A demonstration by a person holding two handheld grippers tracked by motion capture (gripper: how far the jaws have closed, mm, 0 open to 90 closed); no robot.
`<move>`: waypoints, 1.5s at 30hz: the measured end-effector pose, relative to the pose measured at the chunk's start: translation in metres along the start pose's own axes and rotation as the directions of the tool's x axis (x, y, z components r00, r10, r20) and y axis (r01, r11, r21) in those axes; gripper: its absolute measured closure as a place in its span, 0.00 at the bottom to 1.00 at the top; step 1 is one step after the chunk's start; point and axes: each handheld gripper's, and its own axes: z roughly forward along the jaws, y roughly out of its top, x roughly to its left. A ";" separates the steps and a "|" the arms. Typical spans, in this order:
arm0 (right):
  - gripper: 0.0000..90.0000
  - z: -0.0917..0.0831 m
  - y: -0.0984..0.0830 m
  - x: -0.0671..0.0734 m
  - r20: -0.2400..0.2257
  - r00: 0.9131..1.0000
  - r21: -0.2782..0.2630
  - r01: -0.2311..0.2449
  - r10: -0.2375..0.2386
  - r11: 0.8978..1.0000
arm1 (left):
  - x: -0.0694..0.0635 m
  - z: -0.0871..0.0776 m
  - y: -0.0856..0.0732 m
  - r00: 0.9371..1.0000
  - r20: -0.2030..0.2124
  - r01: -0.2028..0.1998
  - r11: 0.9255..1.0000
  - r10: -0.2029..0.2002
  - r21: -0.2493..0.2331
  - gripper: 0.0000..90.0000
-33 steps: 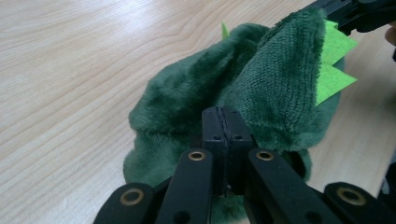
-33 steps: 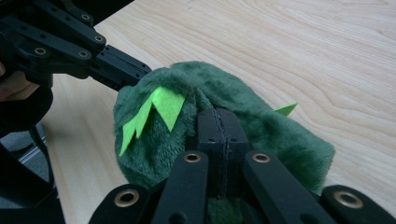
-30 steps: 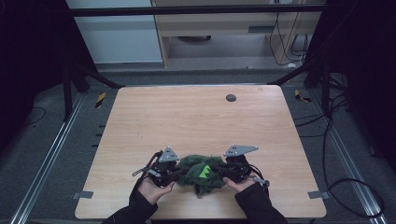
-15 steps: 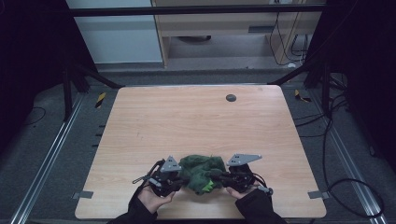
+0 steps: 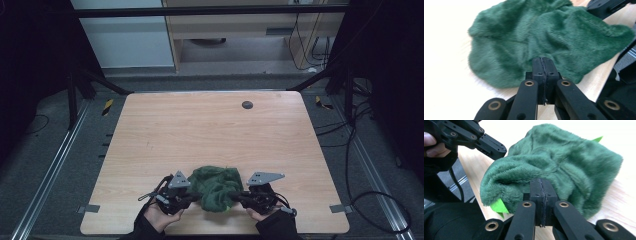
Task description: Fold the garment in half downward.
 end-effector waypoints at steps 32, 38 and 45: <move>0.98 0.022 0.000 -0.002 -0.022 0.999 0.001 0.036 -0.036 0.999 | 0.059 -0.019 -0.010 0.977 -0.155 0.140 0.989 -0.146 -0.048 0.99; 0.94 0.005 0.009 -0.013 0.029 1.000 -0.075 0.011 -0.009 0.997 | 0.066 -0.021 -0.011 0.970 -0.171 0.163 0.984 -0.172 -0.065 0.98; 0.87 -0.010 0.009 -0.038 0.140 0.989 -0.114 -0.021 0.037 0.993 | 0.077 -0.025 -0.015 0.959 -0.204 0.186 0.980 -0.198 -0.077 0.91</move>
